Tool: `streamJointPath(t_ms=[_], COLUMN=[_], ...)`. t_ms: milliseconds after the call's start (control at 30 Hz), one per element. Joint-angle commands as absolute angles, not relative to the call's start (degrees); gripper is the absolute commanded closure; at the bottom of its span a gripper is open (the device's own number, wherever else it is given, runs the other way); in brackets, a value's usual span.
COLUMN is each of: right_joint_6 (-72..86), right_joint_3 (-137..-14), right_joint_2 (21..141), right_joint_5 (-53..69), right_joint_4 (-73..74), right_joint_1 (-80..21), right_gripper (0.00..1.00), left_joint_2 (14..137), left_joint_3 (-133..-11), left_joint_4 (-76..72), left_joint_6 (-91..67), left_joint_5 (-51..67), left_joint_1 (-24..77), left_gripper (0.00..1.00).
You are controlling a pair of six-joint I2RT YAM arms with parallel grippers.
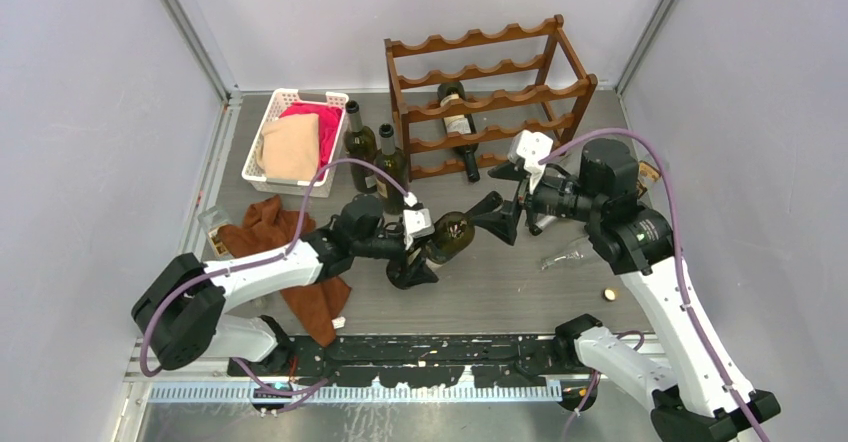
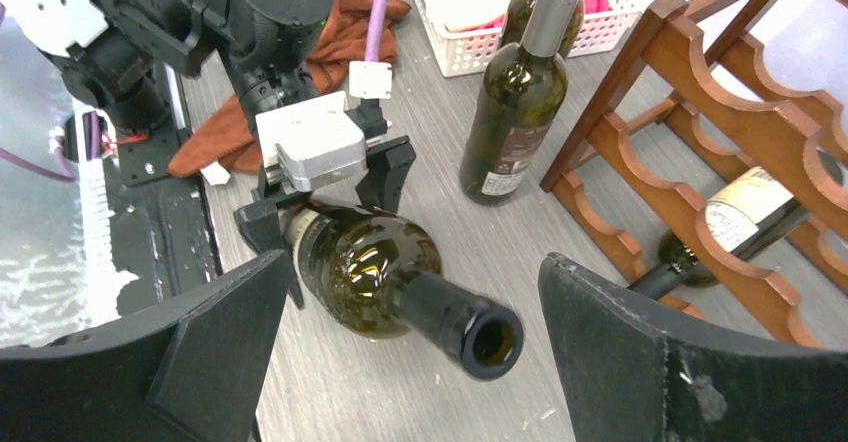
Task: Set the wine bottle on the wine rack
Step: Pick up the wine bottle from the center of the board.
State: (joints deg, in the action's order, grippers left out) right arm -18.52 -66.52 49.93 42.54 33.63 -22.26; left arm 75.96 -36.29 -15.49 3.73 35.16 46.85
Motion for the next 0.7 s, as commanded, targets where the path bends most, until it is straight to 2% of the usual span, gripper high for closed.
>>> streamJointPath(t_ms=[0, 233, 333, 467, 667], right_joint_6=[-29.4, -47.7, -55.3, -62.1, -63.7], right_joint_3=[-72.0, -76.3, -77.1, -77.2, -75.9], right_joint_2=[50.7, 55.5, 58.7, 61.9, 64.7], right_joint_5=[44.3, 52.9, 51.3, 47.3, 42.0], right_joint_4=[38.6, 58.2, 64.9, 67.9, 66.1], right_joint_1=[-21.9, -22.1, -23.4, -25.6, -30.4], right_gripper=[0.00, 0.00, 0.00, 0.00, 0.00], left_joint_2=[72.9, 74.6, 75.3, 76.2, 78.1], left_joint_3=[-44.6, -52.6, -54.5, -56.6, -59.3], left_joint_4=[1.3, 15.9, 19.3, 22.3, 25.1], left_joint_6=[12.8, 19.5, 21.4, 22.9, 24.3], left_joint_5=[36.9, 35.5, 33.7, 31.6, 30.3], left_joint_1=[46.5, 47.3, 48.7, 50.3, 51.7], left_gripper=[1.00, 1.00, 1.00, 1.00, 1.00])
